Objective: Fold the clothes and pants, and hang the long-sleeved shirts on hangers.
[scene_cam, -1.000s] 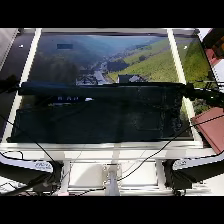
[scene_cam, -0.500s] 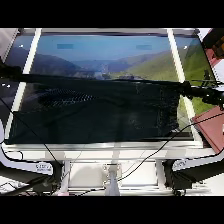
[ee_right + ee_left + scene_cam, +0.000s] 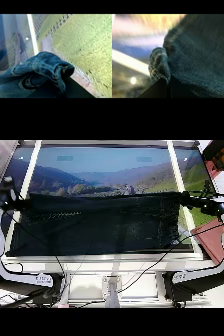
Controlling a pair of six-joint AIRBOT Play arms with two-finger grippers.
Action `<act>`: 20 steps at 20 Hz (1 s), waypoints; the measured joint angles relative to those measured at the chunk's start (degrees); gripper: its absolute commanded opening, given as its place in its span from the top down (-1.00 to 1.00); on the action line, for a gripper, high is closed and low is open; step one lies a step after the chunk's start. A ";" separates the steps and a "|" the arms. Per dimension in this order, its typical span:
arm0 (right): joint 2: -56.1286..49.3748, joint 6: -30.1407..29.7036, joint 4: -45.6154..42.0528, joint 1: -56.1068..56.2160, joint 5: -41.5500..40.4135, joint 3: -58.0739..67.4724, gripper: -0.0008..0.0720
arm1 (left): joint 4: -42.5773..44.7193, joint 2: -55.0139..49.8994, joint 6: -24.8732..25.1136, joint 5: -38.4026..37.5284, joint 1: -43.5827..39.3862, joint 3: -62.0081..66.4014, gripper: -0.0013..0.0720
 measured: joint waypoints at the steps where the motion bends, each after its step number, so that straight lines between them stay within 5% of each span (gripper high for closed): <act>1: 0.00 0.02 -0.11 0.55 -0.79 -0.02 0.87 | 0.11 0.02 0.00 0.00 0.11 -1.60 0.90; 2: 0.00 0.04 -0.15 1.01 -1.27 -0.02 0.87 | 0.15 0.07 -0.04 0.02 0.17 -2.84 0.87; 3: 0.00 0.17 -0.17 1.36 -1.64 0.00 0.87 | 0.22 0.13 -0.15 0.04 0.24 -3.63 0.58; 5: 0.00 0.74 -0.31 1.79 -2.34 0.00 0.87 | 0.87 0.20 -0.24 -0.02 0.31 -4.61 -0.79; 12: -0.33 4.85 -6.86 2.51 -4.87 -0.02 0.87 | 0.11 0.87 -0.57 -1.29 0.42 -3.10 -0.72; 20: -0.94 9.07 -12.98 3.52 -10.34 -0.02 0.87 | -1.75 1.49 -9.05 -1.25 1.07 2.03 -0.72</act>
